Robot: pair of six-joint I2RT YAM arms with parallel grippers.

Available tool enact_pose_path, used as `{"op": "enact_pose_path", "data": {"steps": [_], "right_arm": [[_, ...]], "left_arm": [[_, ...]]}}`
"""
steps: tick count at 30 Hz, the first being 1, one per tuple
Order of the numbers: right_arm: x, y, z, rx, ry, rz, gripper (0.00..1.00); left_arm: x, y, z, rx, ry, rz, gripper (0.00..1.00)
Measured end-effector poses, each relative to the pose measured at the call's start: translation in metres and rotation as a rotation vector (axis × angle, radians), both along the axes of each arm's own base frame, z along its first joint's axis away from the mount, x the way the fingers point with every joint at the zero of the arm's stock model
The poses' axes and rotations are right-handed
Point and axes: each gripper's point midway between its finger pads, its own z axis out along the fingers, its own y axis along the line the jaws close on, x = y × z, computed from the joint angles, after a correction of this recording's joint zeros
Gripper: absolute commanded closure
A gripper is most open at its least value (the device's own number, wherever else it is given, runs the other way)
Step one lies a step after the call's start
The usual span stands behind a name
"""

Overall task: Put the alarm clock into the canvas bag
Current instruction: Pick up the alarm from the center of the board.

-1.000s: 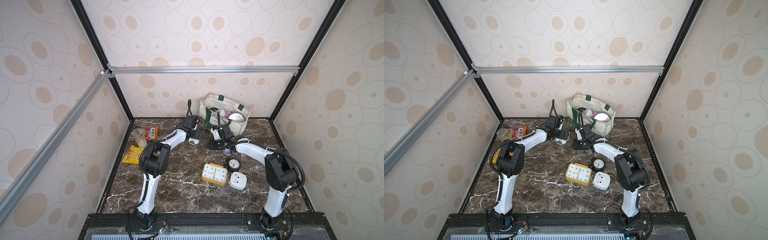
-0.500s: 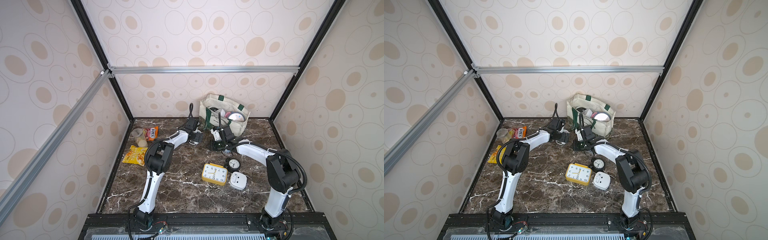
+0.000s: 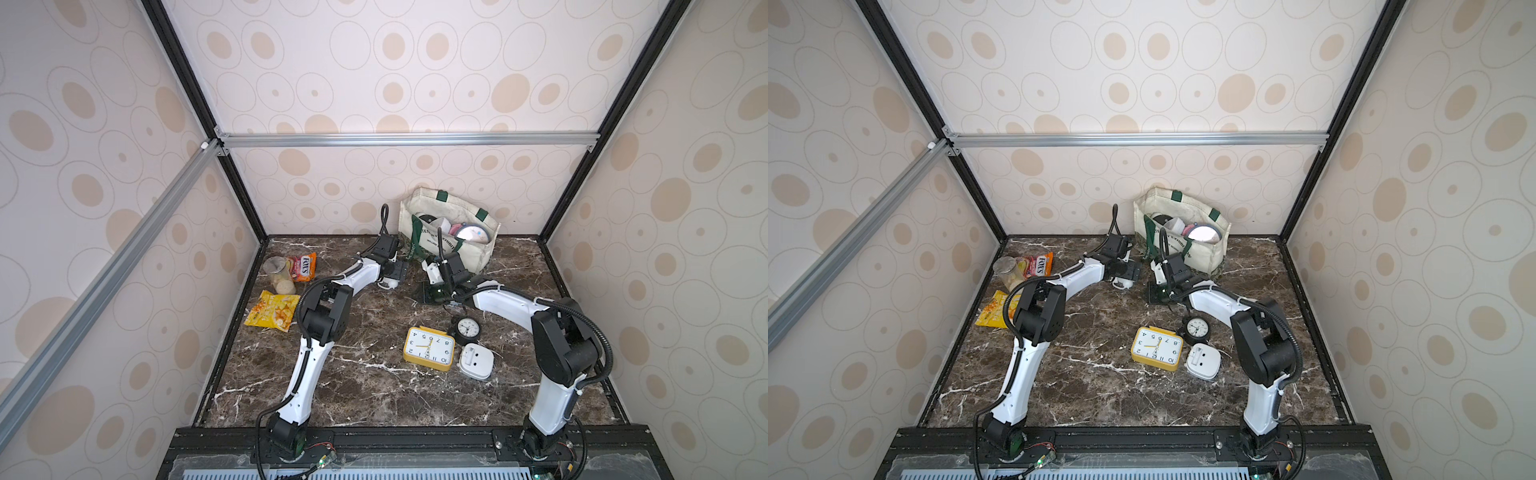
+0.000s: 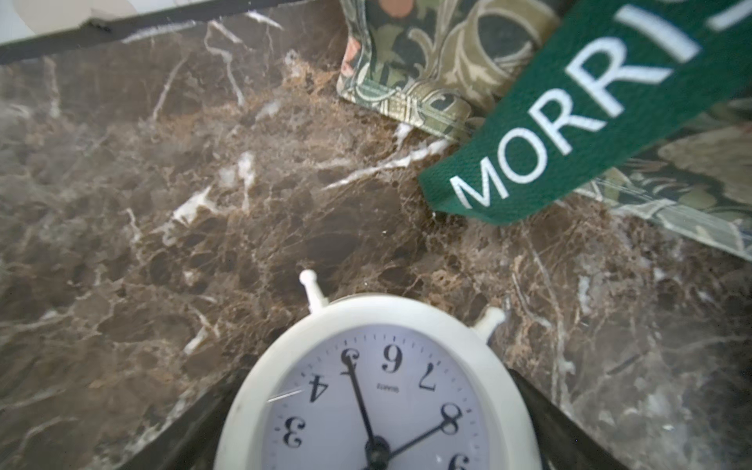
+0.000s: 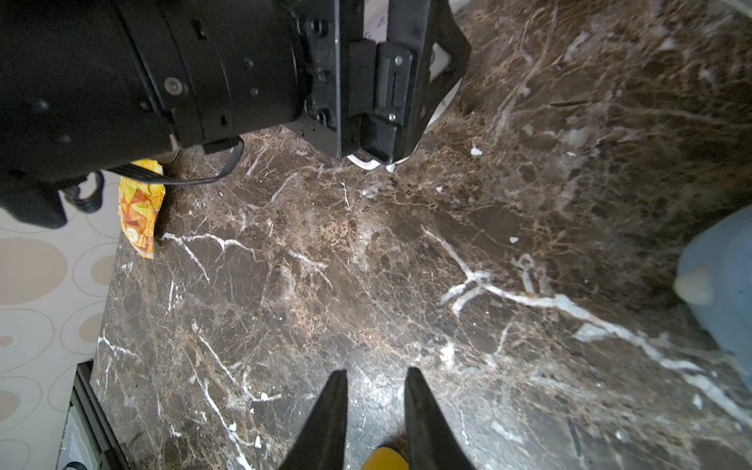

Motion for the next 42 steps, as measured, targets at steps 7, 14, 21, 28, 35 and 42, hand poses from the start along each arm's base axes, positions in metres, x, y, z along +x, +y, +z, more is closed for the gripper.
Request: {"op": "enact_pose_path", "data": {"steps": [7, 14, 21, 28, 35, 42], "right_arm": [[-0.003, -0.005, -0.002, 0.005, -0.001, -0.008, 0.56], [-0.012, -0.009, 0.023, 0.030, -0.068, 0.013, 0.25], [-0.030, -0.011, 0.062, 0.093, -0.188, 0.060, 0.18], [-0.056, -0.006, 0.073, 0.165, -0.274, 0.122, 0.24], [-0.072, 0.021, 0.100, 0.253, -0.392, 0.194, 0.25], [-0.071, 0.040, 0.116, 0.321, -0.428, 0.223, 0.37]], "left_arm": [[-0.001, -0.001, 0.001, -0.025, 0.010, 0.020, 0.22], [-0.012, 0.003, 0.029, -0.086, 0.003, 0.075, 0.24], [-0.046, 0.018, 0.142, -0.300, -0.119, 0.176, 0.24], [-0.108, 0.026, 0.200, -0.659, -0.151, 0.282, 0.25], [-0.154, 0.028, 0.193, -0.826, -0.105, 0.419, 0.25], [-0.181, 0.025, 0.213, -0.945, -0.144, 0.478, 0.25]]}}
